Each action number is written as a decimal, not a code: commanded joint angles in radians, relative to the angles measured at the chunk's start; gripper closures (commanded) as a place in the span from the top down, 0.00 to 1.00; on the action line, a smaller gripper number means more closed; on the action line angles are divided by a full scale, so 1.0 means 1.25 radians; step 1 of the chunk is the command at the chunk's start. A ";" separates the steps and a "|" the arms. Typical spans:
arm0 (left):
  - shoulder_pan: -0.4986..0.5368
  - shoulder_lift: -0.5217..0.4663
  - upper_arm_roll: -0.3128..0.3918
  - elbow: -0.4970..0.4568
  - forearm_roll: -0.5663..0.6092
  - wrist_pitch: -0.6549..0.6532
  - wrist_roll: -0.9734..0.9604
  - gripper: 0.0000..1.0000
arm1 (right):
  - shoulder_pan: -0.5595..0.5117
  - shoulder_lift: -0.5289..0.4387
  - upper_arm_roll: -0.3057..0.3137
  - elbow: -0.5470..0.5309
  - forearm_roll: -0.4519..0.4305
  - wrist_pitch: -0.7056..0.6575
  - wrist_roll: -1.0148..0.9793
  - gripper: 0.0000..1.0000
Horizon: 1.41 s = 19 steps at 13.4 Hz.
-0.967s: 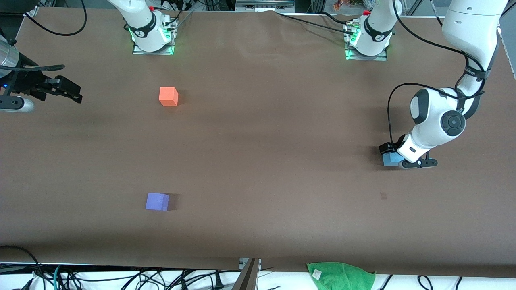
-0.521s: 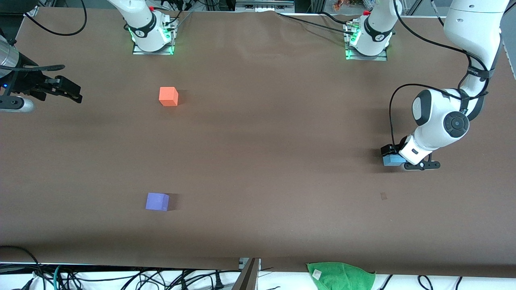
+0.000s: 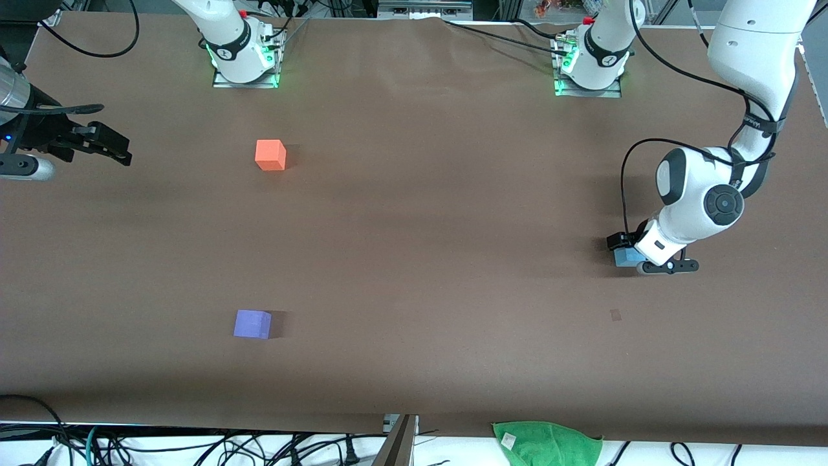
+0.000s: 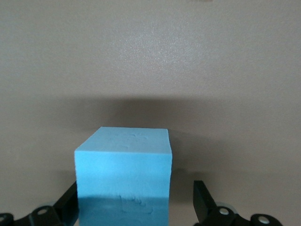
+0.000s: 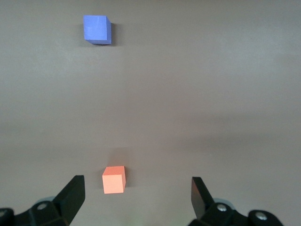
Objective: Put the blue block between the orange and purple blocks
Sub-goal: 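Close the left gripper on the light blue cube and lift it, then carry the blue cube toward the table middle with the left gripper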
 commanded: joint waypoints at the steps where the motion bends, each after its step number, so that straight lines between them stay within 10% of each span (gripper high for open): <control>1: 0.005 0.005 -0.004 0.019 0.024 -0.002 0.017 0.59 | -0.007 0.000 0.000 0.005 0.015 0.001 -0.006 1.00; 5: 0.005 0.003 -0.004 0.024 0.024 -0.004 0.030 0.03 | -0.007 0.000 0.000 0.005 0.016 0.001 -0.006 1.00; 11: -0.050 -0.012 -0.144 0.182 0.013 -0.242 -0.137 0.03 | -0.007 0.000 0.000 0.005 0.016 0.001 -0.006 1.00; 19: -0.401 0.130 -0.153 0.424 0.003 -0.245 -0.541 0.02 | -0.007 0.000 0.000 0.005 0.019 0.001 -0.007 1.00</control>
